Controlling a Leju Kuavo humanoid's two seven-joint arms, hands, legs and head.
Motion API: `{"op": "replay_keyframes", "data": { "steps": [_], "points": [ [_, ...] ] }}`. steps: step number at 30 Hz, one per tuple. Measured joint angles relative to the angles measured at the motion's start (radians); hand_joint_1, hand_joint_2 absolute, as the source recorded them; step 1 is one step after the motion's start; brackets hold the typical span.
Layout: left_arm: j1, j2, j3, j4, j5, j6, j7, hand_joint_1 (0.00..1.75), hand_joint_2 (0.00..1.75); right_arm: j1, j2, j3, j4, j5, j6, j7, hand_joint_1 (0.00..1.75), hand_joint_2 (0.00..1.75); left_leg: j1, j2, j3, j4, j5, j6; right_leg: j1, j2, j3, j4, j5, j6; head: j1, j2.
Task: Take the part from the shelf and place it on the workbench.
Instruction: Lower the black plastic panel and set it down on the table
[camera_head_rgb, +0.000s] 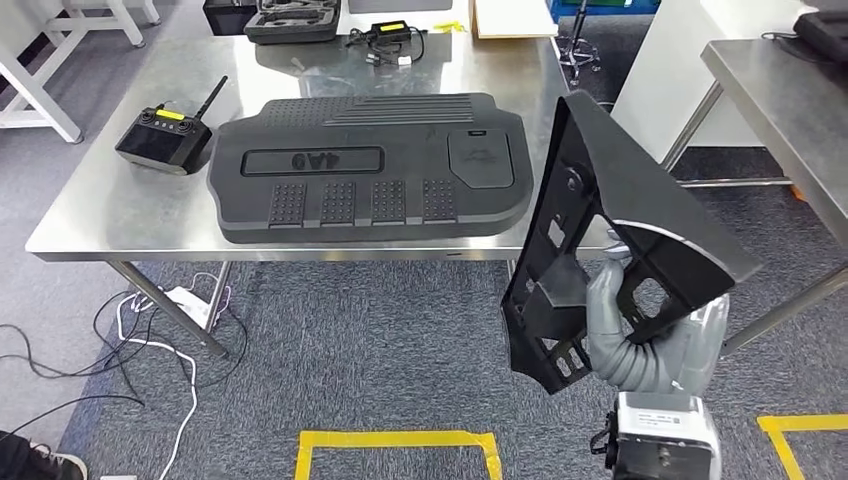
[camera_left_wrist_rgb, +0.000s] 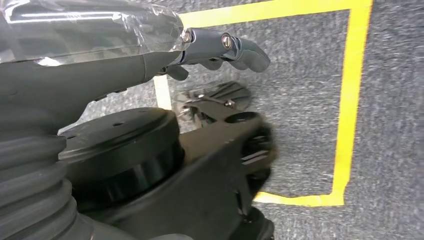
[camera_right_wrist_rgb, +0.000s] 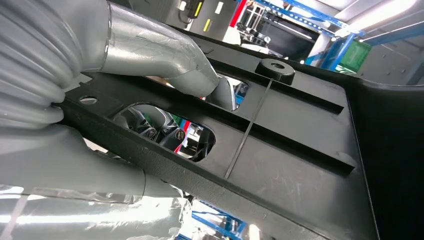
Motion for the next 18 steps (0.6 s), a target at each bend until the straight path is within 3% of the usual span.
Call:
{"op": "replay_keyframes", "data": {
  "steps": [2, 6, 8, 10, 11, 12, 13, 15, 16, 18],
  "points": [
    [-0.001, 0.001, 0.0, 0.0, -0.001, 0.0, 0.0, 0.0, 1.75, -0.004, -0.004, 0.003, 0.0, 0.0, 0.0, 0.001, 1.75, 1.75, -0.004, -0.002, 0.028, -0.076, 0.022, 0.008, 0.002, 0.002, 0.006, 0.001, -0.009, 0.01, -0.003, 0.0],
    [-0.002, 0.001, 0.0, -0.001, -0.001, 0.0, 0.002, 0.0, 1.75, -0.008, -0.012, 0.008, -0.001, 0.0, 0.0, 0.002, 1.75, 1.75, -0.004, -0.001, 0.038, -0.096, 0.014, 0.031, -0.001, 0.002, 0.006, 0.007, -0.023, 0.03, 0.001, 0.0],
    [-0.003, 0.001, 0.0, -0.002, -0.002, 0.0, 0.002, 0.0, 1.75, -0.011, -0.016, 0.01, -0.002, 0.0, 0.0, 0.002, 1.75, 1.75, -0.001, 0.001, 0.045, -0.104, 0.014, 0.043, -0.002, -0.001, -0.032, 0.089, -0.067, 0.036, 0.009, 0.0],
    [-0.003, 0.001, 0.0, -0.003, -0.002, 0.0, 0.002, 0.0, 1.75, -0.013, -0.019, 0.012, -0.002, 0.0, 0.0, 0.002, 1.75, 1.75, -0.004, 0.002, 0.049, -0.105, 0.009, 0.05, -0.002, -0.002, -0.11, 0.226, -0.118, 0.04, 0.02, 0.0],
    [-0.003, 0.001, 0.0, -0.003, -0.003, -0.001, 0.002, 0.0, 1.75, -0.012, -0.019, 0.013, -0.002, -0.001, 0.0, 0.002, 1.75, 1.75, -0.006, 0.002, 0.052, -0.105, 0.006, 0.052, -0.002, -0.002, -0.141, 0.273, -0.124, 0.041, 0.025, 0.0],
    [-0.002, 0.001, 0.0, -0.004, -0.003, -0.001, 0.002, 0.0, 1.75, -0.013, -0.02, 0.014, -0.002, -0.001, 0.0, 0.001, 1.75, 1.75, -0.007, 0.002, 0.057, -0.105, 0.002, 0.053, -0.002, -0.002, -0.155, 0.284, -0.109, 0.039, 0.029, 0.0],
    [-0.002, 0.001, 0.0, -0.004, -0.003, -0.001, 0.002, 0.0, 1.75, -0.013, -0.021, 0.015, -0.002, -0.002, 0.0, 0.001, 1.75, 1.75, -0.009, 0.001, 0.064, -0.105, -0.002, 0.054, -0.001, -0.002, -0.15, 0.254, -0.075, 0.036, 0.033, 0.0],
    [-0.003, 0.001, 0.0, -0.006, -0.004, -0.001, 0.004, 0.0, 1.75, -0.018, -0.024, 0.016, -0.002, -0.004, 0.0, 0.002, 1.75, 1.75, -0.011, 0.0, 0.079, -0.105, -0.013, 0.051, 0.005, -0.003, -0.1, 0.124, 0.008, 0.023, 0.041, 0.0],
    [-0.003, 0.001, 0.0, -0.007, -0.005, -0.001, 0.004, 0.0, 1.75, -0.022, -0.025, 0.017, -0.002, -0.005, 0.0, 0.002, 1.75, 1.75, -0.012, 0.0, 0.084, -0.104, -0.018, 0.047, 0.01, -0.004, -0.076, 0.066, 0.032, 0.017, 0.043, 0.0],
    [-0.004, 0.001, 0.0, -0.008, -0.007, -0.001, 0.006, 0.0, 1.75, -0.029, -0.029, 0.018, -0.002, -0.008, 0.0, 0.005, 1.75, 1.75, -0.012, 0.001, 0.087, -0.105, -0.023, 0.037, 0.018, -0.004, -0.058, 0.018, 0.039, 0.009, 0.044, 0.0]
  ]
}}
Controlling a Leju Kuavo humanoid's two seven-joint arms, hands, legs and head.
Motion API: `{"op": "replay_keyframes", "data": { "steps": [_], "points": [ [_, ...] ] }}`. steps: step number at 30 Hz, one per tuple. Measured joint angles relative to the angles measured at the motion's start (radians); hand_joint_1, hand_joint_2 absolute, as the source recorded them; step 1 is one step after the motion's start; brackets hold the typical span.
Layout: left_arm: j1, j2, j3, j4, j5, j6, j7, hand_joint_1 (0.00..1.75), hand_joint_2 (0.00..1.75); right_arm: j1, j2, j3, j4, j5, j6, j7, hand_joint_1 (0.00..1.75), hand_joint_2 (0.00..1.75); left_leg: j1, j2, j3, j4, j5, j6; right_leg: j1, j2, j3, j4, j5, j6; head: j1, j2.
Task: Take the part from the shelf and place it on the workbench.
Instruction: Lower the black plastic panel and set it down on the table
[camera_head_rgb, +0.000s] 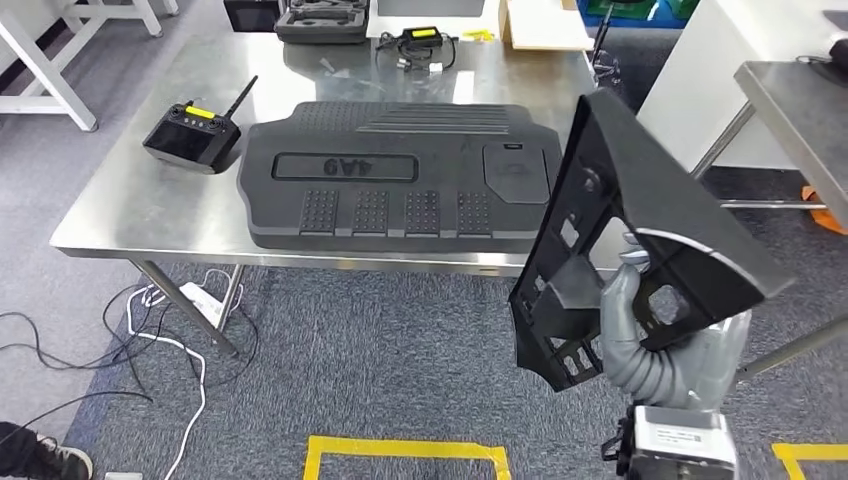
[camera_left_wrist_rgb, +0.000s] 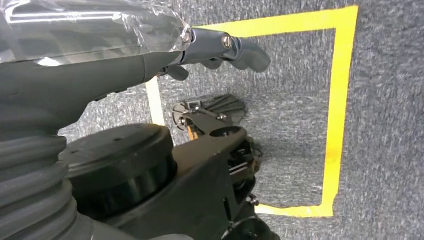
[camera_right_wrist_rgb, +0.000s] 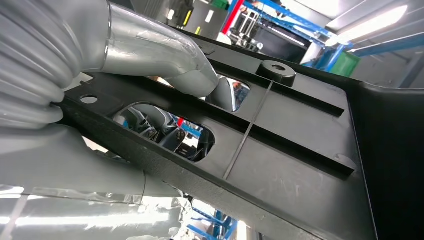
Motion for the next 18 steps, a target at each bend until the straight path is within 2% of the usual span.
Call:
{"op": "replay_keyframes", "data": {
  "steps": [2, 4, 5, 7, 8, 9, 10, 12, 13, 14, 15, 18],
  "points": [
    [-0.001, 0.0, 0.0, -0.001, -0.002, 0.0, 0.001, 0.0, 1.75, -0.003, -0.003, 0.0, 0.0, -0.001, 0.0, 0.002, 1.75, 1.75, 0.001, 0.001, 0.003, -0.002, -0.004, -0.011, -0.001, 0.001, 0.004, -0.012, 0.0, -0.006, 0.0, 0.0],
    [-0.004, 0.0, 0.0, -0.002, -0.003, 0.0, 0.002, 0.0, 1.75, -0.006, -0.005, 0.0, 0.0, -0.001, 0.0, 0.002, 1.75, 1.75, 0.0, -0.001, -0.004, 0.03, -0.026, -0.022, -0.009, -0.001, 0.015, -0.026, 0.002, -0.013, -0.004, 0.0],
    [-0.004, 0.0, 0.0, -0.002, -0.003, 0.0, 0.002, 0.0, 1.75, -0.008, -0.006, 0.001, -0.001, -0.001, 0.0, 0.002, 1.75, 1.75, 0.001, -0.002, -0.024, 0.077, -0.051, -0.027, -0.012, -0.003, 0.021, -0.032, 0.002, -0.017, -0.009, 0.0],
    [-0.003, 0.0, 0.0, -0.002, -0.003, 0.0, 0.002, 0.0, 1.75, -0.011, -0.006, 0.002, -0.001, -0.002, 0.0, 0.002, 1.75, 1.75, 0.007, -0.003, -0.093, 0.209, -0.106, -0.036, -0.013, -0.005, 0.026, -0.033, -0.003, -0.023, -0.02, 0.0],
    [-0.001, 0.0, 0.0, -0.002, -0.003, 0.0, 0.003, 0.0, 1.75, -0.012, -0.007, 0.002, -0.001, -0.003, 0.0, 0.003, 1.75, 1.75, 0.01, -0.002, -0.126, 0.261, -0.119, -0.039, -0.013, -0.005, 0.029, -0.032, -0.006, -0.024, -0.023, 0.0],
    [0.001, 0.0, 0.0, -0.002, -0.003, 0.0, 0.004, 0.0, 1.75, -0.014, -0.007, 0.004, -0.001, -0.006, 0.0, 0.004, 1.75, 1.75, 0.013, -0.002, -0.144, 0.282, -0.112, -0.043, -0.015, -0.004, 0.032, -0.031, -0.01, -0.023, -0.025, 0.0],
    [0.002, 0.001, 0.0, -0.002, -0.003, 0.0, 0.005, 0.0, 1.75, -0.019, -0.008, 0.006, -0.001, -0.01, 0.0, 0.006, 1.75, 1.75, 0.017, -0.002, -0.143, 0.264, -0.084, -0.046, -0.017, -0.002, 0.037, -0.029, -0.014, -0.02, -0.027, 0.0],
    [0.002, 0.001, 0.0, -0.003, -0.003, 0.0, 0.006, 0.0, 1.75, -0.035, -0.01, 0.01, -0.001, -0.025, 0.0, 0.011, 1.75, 1.75, 0.023, -0.002, -0.1, 0.145, -0.002, -0.051, -0.022, 0.001, 0.049, -0.024, -0.028, -0.01, -0.031, 0.0],
    [0.002, 0.002, 0.0, -0.003, -0.004, 0.0, 0.007, 0.0, 1.75, -0.046, -0.013, 0.011, 0.0, -0.032, 0.0, 0.013, 1.75, 1.75, 0.024, -0.003, -0.077, 0.085, 0.025, -0.051, -0.023, 0.004, 0.051, -0.018, -0.035, -0.003, -0.037, 0.0],
    [0.001, 0.002, 0.0, -0.004, -0.004, 0.0, 0.008, 0.0, 1.75, -0.057, -0.016, 0.012, 0.0, -0.039, 0.0, 0.015, 1.75, 1.75, 0.024, -0.004, -0.065, 0.048, 0.038, -0.048, -0.021, 0.005, 0.052, -0.014, -0.04, 0.003, -0.04, 0.0],
    [0.001, 0.002, 0.0, -0.004, -0.004, 0.0, 0.008, 0.0, 1.75, -0.067, -0.019, 0.013, 0.0, -0.043, 0.0, 0.016, 1.75, 1.75, 0.023, -0.005, -0.062, 0.033, 0.038, -0.042, -0.019, 0.007, 0.051, -0.013, -0.043, 0.01, -0.042, 0.0],
    [0.0, 0.002, 0.0, -0.006, -0.004, 0.001, 0.009, 0.0, 1.75, -0.095, -0.032, 0.016, 0.0, -0.04, 0.0, 0.026, 1.75, 1.75, 0.02, -0.006, -0.063, 0.028, 0.034, -0.018, -0.022, 0.006, 0.052, -0.011, -0.05, 0.024, -0.036, 0.0]
  ]
}}
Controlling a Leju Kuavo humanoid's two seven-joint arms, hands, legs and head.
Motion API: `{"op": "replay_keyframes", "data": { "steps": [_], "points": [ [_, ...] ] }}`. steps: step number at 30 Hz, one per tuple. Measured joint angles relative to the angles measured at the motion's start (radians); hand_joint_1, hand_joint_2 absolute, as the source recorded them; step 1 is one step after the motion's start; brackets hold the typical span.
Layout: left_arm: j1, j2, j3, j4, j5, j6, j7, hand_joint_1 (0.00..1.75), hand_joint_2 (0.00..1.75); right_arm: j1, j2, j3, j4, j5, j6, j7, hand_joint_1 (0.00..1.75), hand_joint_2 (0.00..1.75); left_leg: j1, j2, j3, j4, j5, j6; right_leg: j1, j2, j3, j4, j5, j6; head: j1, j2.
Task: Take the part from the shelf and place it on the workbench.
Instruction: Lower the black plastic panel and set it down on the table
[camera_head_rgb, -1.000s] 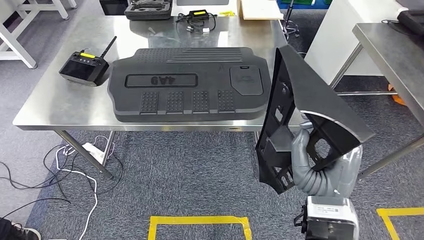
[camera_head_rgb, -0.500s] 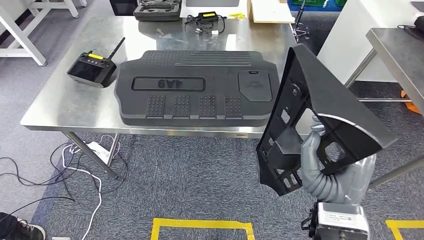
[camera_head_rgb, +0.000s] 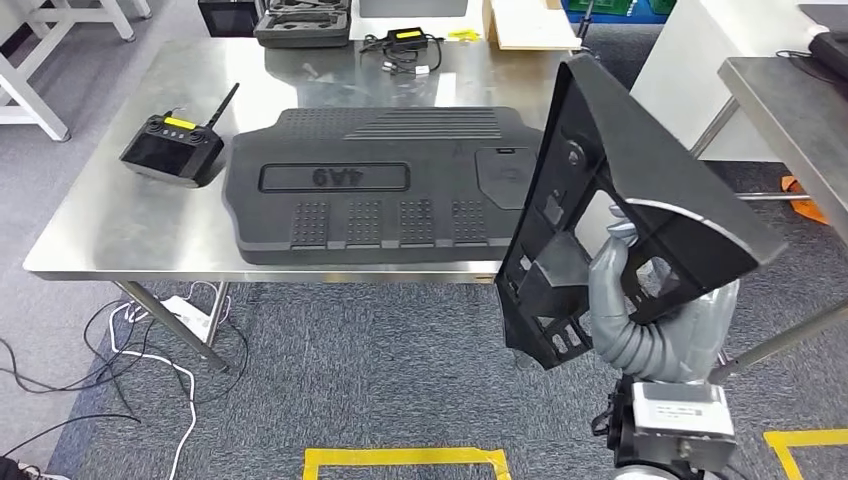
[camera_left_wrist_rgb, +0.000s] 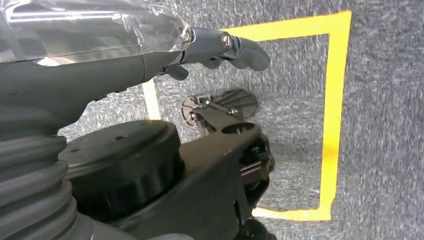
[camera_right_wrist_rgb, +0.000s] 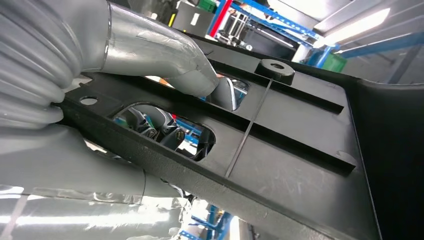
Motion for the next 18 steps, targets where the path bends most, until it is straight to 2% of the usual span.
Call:
{"op": "replay_keyframes", "data": {
  "steps": [1, 2, 4, 5, 6, 7, 9, 10, 11, 13, 16, 17, 18],
  "points": [
    [-0.001, 0.0, 0.0, 0.0, -0.001, 0.0, 0.0, 0.0, 1.75, -0.012, -0.005, 0.001, 0.0, 0.006, 0.0, 0.009, 1.75, 1.75, 0.001, 0.0, 0.003, -0.003, 0.0, 0.007, -0.001, -0.002, -0.007, 0.02, -0.013, 0.004, 0.003, 0.0],
    [-0.003, 0.0, 0.0, 0.0, -0.003, -0.002, 0.0, 0.0, 1.75, -0.025, -0.01, 0.003, 0.0, 0.014, 0.0, 0.022, 1.75, 1.75, 0.002, 0.001, 0.006, -0.005, -0.001, 0.013, -0.002, -0.004, -0.027, 0.063, -0.037, 0.006, 0.008, 0.0],
    [-0.007, 0.0, 0.0, -0.001, -0.01, -0.007, 0.001, 0.0, 1.75, -0.047, -0.021, 0.005, -0.002, 0.028, 0.0, 0.051, 1.75, 1.75, 0.0, 0.003, 0.01, -0.006, -0.005, 0.022, -0.001, -0.006, -0.098, 0.2, -0.094, 0.009, 0.021, 0.0],
    [-0.008, 0.0, 0.0, -0.001, -0.015, -0.01, 0.002, 0.0, 1.75, -0.055, -0.027, 0.006, -0.003, 0.032, 0.0, 0.065, 1.75, 1.75, -0.002, 0.003, 0.012, -0.006, -0.007, 0.025, 0.0, -0.006, -0.134, 0.262, -0.111, 0.009, 0.027, 0.0],
    [-0.009, 0.0, 0.0, -0.002, -0.018, -0.013, 0.004, 0.0, 1.75, -0.061, -0.034, 0.007, -0.004, 0.033, 0.0, 0.076, 1.75, 1.75, -0.004, 0.003, 0.015, -0.006, -0.01, 0.027, 0.0, -0.006, -0.157, 0.293, -0.108, 0.008, 0.032, 0.0],
    [-0.01, 0.0, 0.0, -0.002, -0.02, -0.015, 0.006, 0.0, 1.75, -0.068, -0.041, 0.009, -0.006, 0.033, 0.0, 0.084, 1.75, 1.75, -0.005, 0.002, 0.02, -0.006, -0.013, 0.028, 0.001, -0.006, -0.162, 0.285, -0.084, 0.005, 0.037, 0.0],
    [-0.013, 0.0, 0.0, -0.002, -0.022, -0.017, 0.007, 0.0, 1.75, -0.083, -0.055, 0.011, -0.011, 0.033, 0.0, 0.093, 1.75, 1.75, -0.008, 0.0, 0.035, -0.006, -0.022, 0.027, 0.004, -0.006, -0.122, 0.17, 0.003, -0.007, 0.047, 0.0],
    [-0.015, 0.0, 0.0, -0.002, -0.023, -0.018, 0.008, 0.0, 1.75, -0.089, -0.06, 0.012, -0.014, 0.033, 0.0, 0.096, 1.75, 1.75, -0.01, -0.001, 0.041, -0.006, -0.027, 0.024, 0.007, -0.006, -0.097, 0.106, 0.036, -0.013, 0.049, 0.0],
    [-0.016, 0.0, 0.0, -0.002, -0.024, -0.019, 0.009, 0.0, 1.75, -0.096, -0.065, 0.013, -0.016, 0.033, 0.0, 0.099, 1.75, 1.75, -0.011, -0.001, 0.044, -0.006, -0.03, 0.02, 0.011, -0.007, -0.078, 0.057, 0.053, -0.018, 0.051, 0.0],
    [-0.02, 0.0, 0.0, -0.002, -0.028, -0.022, 0.011, 0.0, 1.75, -0.111, -0.076, 0.014, -0.018, 0.031, 0.0, 0.111, 1.75, 1.75, -0.012, 0.0, 0.046, -0.01, -0.032, 0.009, 0.018, -0.006, -0.066, 0.024, 0.05, -0.022, 0.051, 0.0],
    [-0.028, 0.0, -0.001, -0.003, -0.035, -0.028, 0.016, 0.0, 1.75, -0.139, -0.094, 0.016, -0.019, 0.023, 0.0, 0.137, 1.75, 1.75, -0.012, 0.001, 0.048, 0.0, -0.045, -0.008, 0.012, -0.007, -0.055, 0.005, 0.052, -0.032, 0.046, 0.0],
    [-0.03, 0.0, -0.001, -0.003, -0.036, -0.03, 0.017, 0.0, 1.75, -0.15, -0.099, 0.017, -0.019, 0.021, 0.0, 0.146, 1.75, 1.75, -0.012, 0.001, 0.037, 0.032, -0.063, -0.013, 0.008, -0.009, -0.05, -0.002, 0.053, -0.036, 0.04, 0.0],
    [-0.032, 0.0, -0.001, -0.003, -0.038, -0.031, 0.019, 0.0, 1.75, -0.159, -0.103, 0.018, -0.019, 0.019, 0.0, 0.154, 1.75, 1.75, -0.011, 0.0, 0.011, 0.086, -0.089, -0.017, 0.007, -0.011, -0.045, -0.004, 0.052, -0.041, 0.033, 0.0]
  ]
}}
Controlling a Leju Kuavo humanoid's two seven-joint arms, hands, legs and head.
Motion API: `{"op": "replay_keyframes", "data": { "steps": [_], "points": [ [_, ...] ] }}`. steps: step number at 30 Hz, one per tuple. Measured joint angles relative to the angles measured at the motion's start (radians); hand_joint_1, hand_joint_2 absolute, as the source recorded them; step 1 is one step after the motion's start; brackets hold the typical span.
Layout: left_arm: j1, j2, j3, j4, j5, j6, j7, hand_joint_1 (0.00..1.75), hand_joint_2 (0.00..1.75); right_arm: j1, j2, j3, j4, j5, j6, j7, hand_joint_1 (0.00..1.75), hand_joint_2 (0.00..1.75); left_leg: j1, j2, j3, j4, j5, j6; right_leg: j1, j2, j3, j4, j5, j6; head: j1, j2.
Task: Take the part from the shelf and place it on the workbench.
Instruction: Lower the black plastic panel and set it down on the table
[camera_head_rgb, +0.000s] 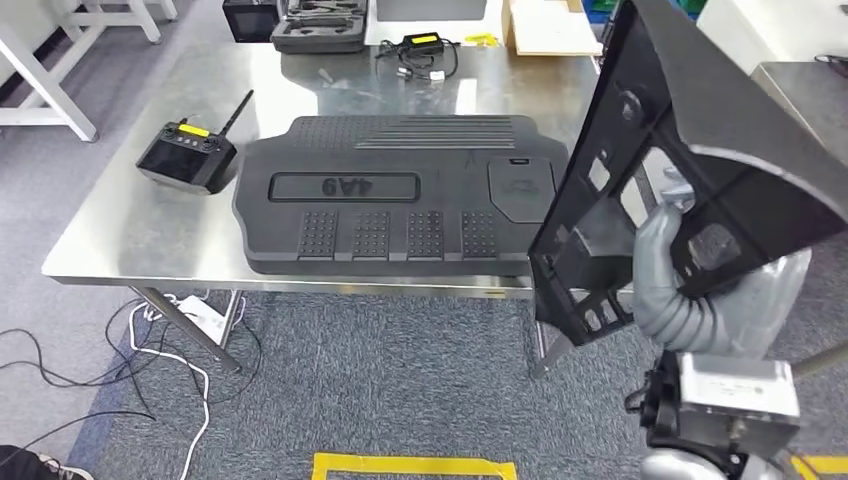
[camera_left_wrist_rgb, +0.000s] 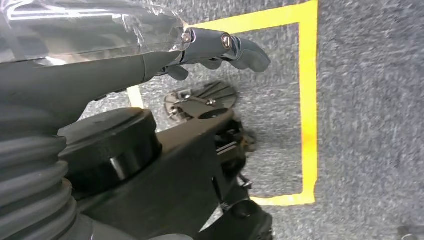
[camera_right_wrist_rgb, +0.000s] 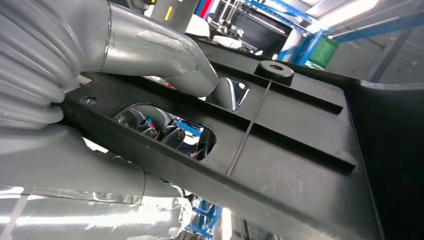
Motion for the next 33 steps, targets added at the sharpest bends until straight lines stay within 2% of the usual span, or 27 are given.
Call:
{"op": "replay_keyframes", "data": {
  "steps": [2, 3, 4, 5, 7, 8, 9, 12, 14, 15, 17, 18, 19, 20, 22, 23, 24, 26, 28, 29, 31, 32, 33],
  "points": [
    [0.0, 0.0, 0.0, 0.0, -0.004, -0.002, 0.003, 0.0, 1.75, -0.014, -0.007, 0.002, 0.0, -0.002, 0.0, 0.014, 1.75, 1.75, 0.002, 0.0, -0.074, 0.134, -0.05, -0.007, 0.0, -0.002, 0.004, 0.0, -0.004, -0.006, -0.012, 0.0],
    [0.001, 0.001, 0.0, 0.0, -0.006, -0.002, 0.005, 0.0, 1.75, -0.019, -0.009, 0.002, 0.0, -0.002, 0.0, 0.018, 1.75, 1.75, 0.003, 0.0, -0.102, 0.176, -0.055, -0.009, 0.0, -0.002, 0.006, 0.0, -0.007, -0.007, -0.015, 0.0],
    [0.002, 0.001, 0.0, 0.0, -0.007, -0.002, 0.006, 0.0, 1.75, -0.022, -0.012, 0.003, 0.0, -0.002, 0.0, 0.021, 1.75, 1.75, 0.004, 0.0, -0.112, 0.18, -0.038, -0.011, 0.0, -0.001, 0.01, 0.0, -0.01, -0.006, -0.018, 0.0],
    [0.002, 0.002, 0.0, 0.0, -0.008, -0.002, 0.006, 0.0, 1.75, -0.026, -0.014, 0.004, 0.0, -0.002, 0.0, 0.023, 1.75, 1.75, 0.006, 0.0, -0.103, 0.145, -0.004, -0.011, -0.001, 0.0, 0.015, 0.0, -0.014, -0.004, -0.021, 0.0],
    [0.002, 0.004, 0.0, 0.0, -0.011, -0.002, 0.007, 0.0, 1.75, -0.034, -0.017, 0.005, 0.0, -0.003, 0.0, 0.027, 1.75, 1.75, 0.008, 0.0, -0.053, 0.015, 0.076, -0.009, 0.0, 0.001, 0.027, 0.003, -0.024, 0.003, -0.026, 0.0],
    [0.001, 0.005, -0.001, 0.0, -0.014, -0.002, 0.007, 0.0, 1.75, -0.038, -0.019, 0.005, 0.0, -0.005, 0.0, 0.029, 1.75, 1.75, 0.008, 0.0, -0.031, -0.04, 0.097, -0.005, 0.001, 0.002, 0.031, 0.006, -0.03, 0.008, -0.03, 0.0],
    [0.0, 0.006, -0.001, 0.0, -0.016, -0.003, 0.007, 0.0, 1.75, -0.043, -0.02, 0.006, 0.0, -0.007, 0.0, 0.03, 1.75, 1.75, 0.006, 0.0, -0.019, -0.072, 0.105, 0.0, 0.003, 0.003, 0.032, 0.007, -0.033, 0.014, -0.03, 0.0],
    [-0.001, 0.007, -0.001, 0.0, -0.024, -0.004, 0.009, 0.0, 1.75, -0.051, -0.026, 0.007, 0.0, -0.015, 0.0, 0.029, 1.75, 1.75, 0.002, -0.001, -0.016, -0.091, 0.101, 0.02, 0.0, 0.004, 0.033, 0.003, -0.037, 0.029, -0.027, 0.0],
    [-0.003, 0.008, 0.0, 0.0, -0.03, -0.005, 0.009, 0.0, 1.75, -0.055, -0.029, 0.007, 0.0, -0.018, 0.0, 0.029, 1.75, 1.75, 0.006, -0.001, -0.009, -0.101, 0.103, 0.033, -0.003, 0.003, 0.02, 0.039, -0.062, 0.038, -0.022, 0.0],
    [-0.004, 0.008, 0.0, 0.0, -0.033, -0.007, 0.01, 0.0, 1.75, -0.058, -0.031, 0.007, 0.0, -0.019, 0.0, 0.03, 1.75, 1.75, 0.007, 0.0, -0.006, -0.104, 0.103, 0.037, -0.003, 0.003, -0.003, 0.088, -0.088, 0.041, -0.015, 0.0],
    [-0.006, 0.008, 0.0, 0.0, -0.037, -0.01, 0.011, 0.0, 1.75, -0.061, -0.033, 0.008, 0.0, -0.019, 0.0, 0.033, 1.75, 1.75, 0.006, 0.001, -0.003, -0.106, 0.1, 0.043, -0.004, 0.003, -0.077, 0.225, -0.142, 0.047, -0.001, 0.0],
    [-0.006, 0.008, 0.0, 0.0, -0.038, -0.011, 0.012, 0.0, 1.75, -0.061, -0.033, 0.008, 0.0, -0.019, 0.0, 0.035, 1.75, 1.75, 0.006, 0.001, -0.002, -0.105, 0.098, 0.045, -0.004, 0.003, -0.108, 0.276, -0.152, 0.048, 0.003, 0.0],
    [-0.006, 0.008, 0.0, 0.0, -0.039, -0.012, 0.014, 0.0, 1.75, -0.062, -0.033, 0.008, 0.001, -0.02, 0.0, 0.036, 1.75, 1.75, 0.005, 0.0, 0.001, -0.105, 0.096, 0.045, -0.004, 0.003, -0.123, 0.291, -0.141, 0.048, 0.008, 0.0],
    [-0.006, 0.008, 0.0, 0.0, -0.04, -0.012, 0.015, 0.0, 1.75, -0.062, -0.034, 0.009, 0.001, -0.021, 0.0, 0.037, 1.75, 1.75, 0.005, -0.001, 0.005, -0.105, 0.093, 0.045, -0.004, 0.003, -0.117, 0.264, -0.11, 0.046, 0.012, 0.0],
    [-0.007, 0.007, -0.001, -0.001, -0.044, -0.014, 0.016, 0.0, 1.75, -0.065, -0.035, 0.009, 0.001, -0.022, 0.0, 0.037, 1.75, 1.75, 0.005, -0.003, 0.018, -0.105, 0.084, 0.04, -0.003, 0.002, -0.065, 0.132, -0.028, 0.039, 0.021, 0.0],
    [-0.008, 0.007, -0.001, -0.001, -0.046, -0.015, 0.016, 0.0, 1.75, -0.067, -0.036, 0.009, 0.001, -0.023, 0.0, 0.036, 1.75, 1.75, 0.004, -0.005, 0.022, -0.104, 0.08, 0.036, 0.0, 0.002, -0.039, 0.069, -0.002, 0.035, 0.024, 0.0],
    [-0.009, 0.007, 0.0, -0.001, -0.047, -0.016, 0.016, 0.0, 1.75, -0.069, -0.037, 0.009, 0.001, -0.024, 0.0, 0.035, 1.75, 1.75, 0.003, -0.005, 0.024, -0.105, 0.078, 0.031, 0.003, 0.002, -0.023, 0.03, 0.009, 0.031, 0.025, 0.0],
    [-0.01, 0.008, 0.0, -0.001, -0.049, -0.016, 0.018, 0.0, 1.75, -0.07, -0.038, 0.009, 0.002, -0.026, 0.0, 0.032, 1.75, 1.75, 0.001, -0.005, 0.025, -0.108, 0.076, 0.02, 0.009, 0.003, -0.018, 0.012, 0.005, 0.023, 0.022, 0.0],
    [-0.012, 0.008, 0.0, -0.001, -0.051, -0.016, 0.018, 0.0, 1.75, -0.07, -0.038, 0.009, 0.002, -0.026, 0.0, 0.029, 1.75, 1.75, 0.001, -0.005, 0.03, -0.104, 0.067, 0.009, 0.004, 0.002, -0.012, 0.004, 0.006, 0.014, 0.016, 0.0],
    [-0.013, 0.008, 0.0, -0.001, -0.052, -0.016, 0.018, 0.0, 1.75, -0.07, -0.038, 0.009, 0.002, -0.026, 0.0, 0.026, 1.75, 1.75, 0.0, -0.005, 0.023, -0.082, 0.053, 0.004, 0.001, 0.001, -0.006, -0.001, 0.006, 0.009, 0.011, 0.0],
    [-0.014, 0.008, 0.0, -0.001, -0.054, -0.016, 0.018, 0.0, 1.75, -0.071, -0.038, 0.009, 0.002, -0.027, 0.0, 0.021, 1.75, 1.75, 0.0, -0.004, -0.023, 0.023, 0.0, -0.004, -0.001, -0.003, 0.002, -0.007, 0.004, -0.001, -0.003, 0.0],
    [-0.013, 0.008, 0.0, -0.001, -0.055, -0.016, 0.018, 0.0, 1.75, -0.071, -0.038, 0.009, 0.002, -0.028, 0.0, 0.018, 1.75, 1.75, 0.001, -0.005, -0.061, 0.093, -0.028, -0.006, 0.0, -0.004, 0.004, -0.007, 0.002, -0.005, -0.009, 0.0],
    [-0.012, 0.008, 0.0, -0.001, -0.056, -0.016, 0.018, 0.0, 1.75, -0.071, -0.038, 0.01, 0.002, -0.029, 0.0, 0.017, 1.75, 1.75, 0.001, -0.005, -0.094, 0.149, -0.043, -0.008, 0.001, -0.004, 0.005, -0.006, 0.0, -0.007, -0.014, 0.0]
  ]
}}
